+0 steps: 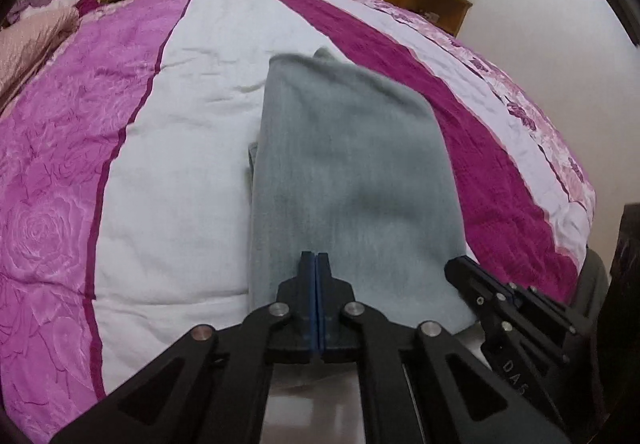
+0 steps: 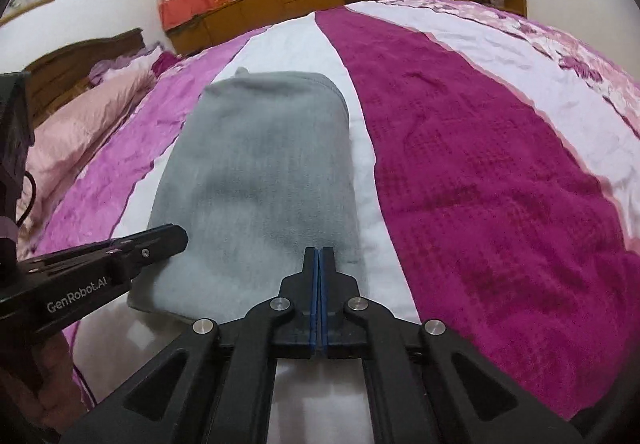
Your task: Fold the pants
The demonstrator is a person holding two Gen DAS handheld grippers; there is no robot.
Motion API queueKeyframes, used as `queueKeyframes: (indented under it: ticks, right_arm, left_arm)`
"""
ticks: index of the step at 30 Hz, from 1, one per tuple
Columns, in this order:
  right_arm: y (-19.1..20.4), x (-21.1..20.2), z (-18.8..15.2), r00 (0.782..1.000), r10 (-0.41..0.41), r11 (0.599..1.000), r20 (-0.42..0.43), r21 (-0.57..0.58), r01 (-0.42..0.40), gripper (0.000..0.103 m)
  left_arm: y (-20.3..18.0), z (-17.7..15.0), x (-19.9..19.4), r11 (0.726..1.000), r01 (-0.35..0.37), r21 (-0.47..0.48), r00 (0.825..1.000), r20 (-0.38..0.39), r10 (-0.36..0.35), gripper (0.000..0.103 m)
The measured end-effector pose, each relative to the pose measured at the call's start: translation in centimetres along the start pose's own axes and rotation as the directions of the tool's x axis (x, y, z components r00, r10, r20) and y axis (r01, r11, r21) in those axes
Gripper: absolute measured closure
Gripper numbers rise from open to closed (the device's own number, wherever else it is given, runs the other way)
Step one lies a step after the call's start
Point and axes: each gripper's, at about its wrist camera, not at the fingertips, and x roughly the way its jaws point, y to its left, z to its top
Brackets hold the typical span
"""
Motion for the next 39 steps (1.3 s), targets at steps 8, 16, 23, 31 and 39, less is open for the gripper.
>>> queueKeyframes:
  ticks: [8,16,23,31,39]
  right_arm:
    - [1.3,-4.3,3.5,1.000,0.009,1.000,0.016,-0.006,-0.009,0.103]
    - [-0.5,1.3,7.5,0.988,0.096,0.992,-0.119,0.091,-0.085,0.103]
    - [-2.3,4.3,6.0,0.967,0.172,0.974,-0.186,0.177,-0.139,0.103]
    - [-3.0,3.9,10.9,0.970,0.214,0.964,-0.113,0.188,-0.190,0.103]
    - [-3.7,7.8,11.3,0.953,0.227,0.967,-0.202,0.166,-0.195,0.103]
  left_arm:
    - [-1.1,2.8,-3.7,1.000,0.010,0.026,0.998,0.068,-0.012,0.103]
    - [-0.8,5.2,0.2,1.000,-0.002,0.014,1.000,0.021,0.002,0.103]
    - [-0.1,3.8,2.0,1.000,-0.005,0.001,1.000,0.022,0.005,0.102]
    - [0.2,7.3,2.0,1.000,-0.002,-0.010,0.999,0.039,0.002,0.102]
    - [1.9,7.6,4.2,0.996,0.060,-0.067,0.997,-0.046,-0.063,0.101]
